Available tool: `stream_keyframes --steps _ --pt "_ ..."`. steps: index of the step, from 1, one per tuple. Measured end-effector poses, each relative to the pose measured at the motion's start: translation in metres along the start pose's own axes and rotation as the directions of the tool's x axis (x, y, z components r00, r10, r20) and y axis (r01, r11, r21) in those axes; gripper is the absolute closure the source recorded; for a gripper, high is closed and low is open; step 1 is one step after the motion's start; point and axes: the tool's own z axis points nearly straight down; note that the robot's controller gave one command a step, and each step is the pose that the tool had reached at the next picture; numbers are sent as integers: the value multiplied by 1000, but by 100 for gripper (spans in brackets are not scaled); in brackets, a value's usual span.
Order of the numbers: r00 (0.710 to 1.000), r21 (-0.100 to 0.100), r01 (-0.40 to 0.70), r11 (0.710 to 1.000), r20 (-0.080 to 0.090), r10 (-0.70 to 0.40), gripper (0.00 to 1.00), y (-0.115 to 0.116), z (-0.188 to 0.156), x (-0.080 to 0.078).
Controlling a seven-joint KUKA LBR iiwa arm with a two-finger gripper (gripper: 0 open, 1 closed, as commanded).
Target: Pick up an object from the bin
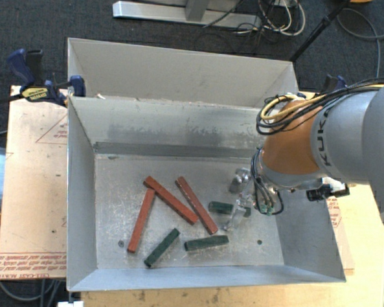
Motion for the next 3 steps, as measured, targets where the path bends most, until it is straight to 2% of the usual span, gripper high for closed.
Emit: stream_keyframes --steps 1,2,3 --pt "1000 1 3 1000 1 -3 0 1 0 0" --pt "1000 1 3 1000 2 -3 100 1 -1 -1" --pt "1000 1 5 1000 3 -5 100 1 -9 -1"
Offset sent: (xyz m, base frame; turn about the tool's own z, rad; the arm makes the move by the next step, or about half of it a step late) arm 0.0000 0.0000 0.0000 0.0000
